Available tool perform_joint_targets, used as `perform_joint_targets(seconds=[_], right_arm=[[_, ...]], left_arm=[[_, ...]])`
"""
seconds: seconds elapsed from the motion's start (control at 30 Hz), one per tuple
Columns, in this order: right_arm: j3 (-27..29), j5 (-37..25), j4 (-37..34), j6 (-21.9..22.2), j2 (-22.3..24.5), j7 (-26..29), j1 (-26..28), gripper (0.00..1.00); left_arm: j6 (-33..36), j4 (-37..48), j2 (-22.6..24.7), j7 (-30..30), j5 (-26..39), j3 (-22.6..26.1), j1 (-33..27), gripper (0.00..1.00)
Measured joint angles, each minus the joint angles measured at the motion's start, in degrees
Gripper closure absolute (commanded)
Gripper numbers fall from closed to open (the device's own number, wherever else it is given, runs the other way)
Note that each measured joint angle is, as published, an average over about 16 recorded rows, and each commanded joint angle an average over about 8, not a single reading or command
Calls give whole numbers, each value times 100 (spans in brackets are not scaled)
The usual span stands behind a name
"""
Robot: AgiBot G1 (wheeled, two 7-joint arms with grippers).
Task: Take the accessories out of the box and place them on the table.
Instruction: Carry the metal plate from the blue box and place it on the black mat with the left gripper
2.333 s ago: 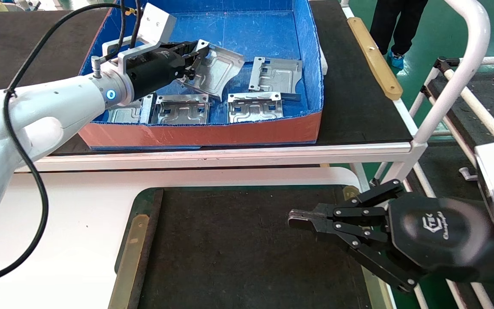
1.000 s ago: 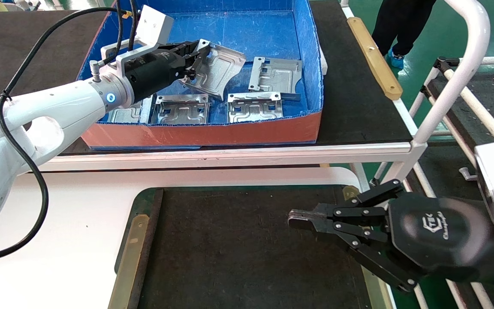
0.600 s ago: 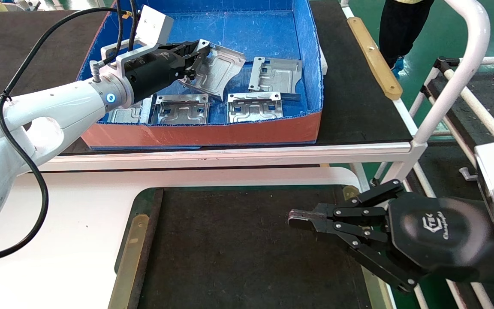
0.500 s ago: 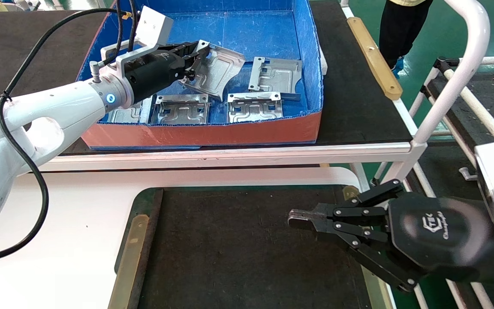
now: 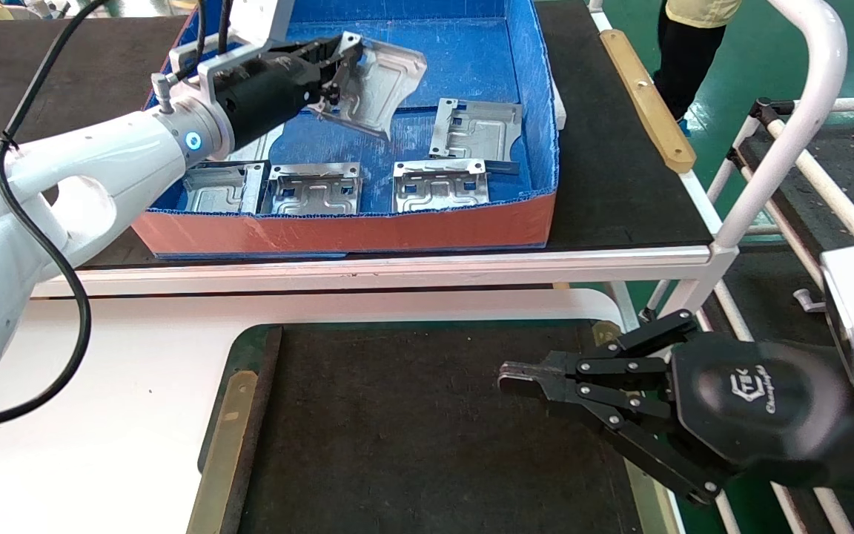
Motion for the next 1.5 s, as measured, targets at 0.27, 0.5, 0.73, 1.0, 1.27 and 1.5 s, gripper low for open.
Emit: perform_joint_targets(seconds=[0.27,0.5,0.73,1.0,1.27,1.5], right_arm=[[0,0,0,0,0,0,0,48],[0,0,0,0,0,0,0,0],[-1,0,0,0,0,0,0,0],[-1,0,0,0,0,0,0,0],[-1,1,0,0,0,0,0,0],[-1,1,0,0,0,-1,0,0]], left_arm=[[577,50,-113,-23,-311,-155,-184,100],[1504,96,-355,-78,-582,-286,-317,100],[2528,160,-660,-193,-757,-351,-359,100],[3714,120,-995,-398,-930,-398,-273,100],[4842,-156,-1318,-581,-1101,-417,-38,100],[5430,-969,-1694,-685,-1376,-284,490,100]])
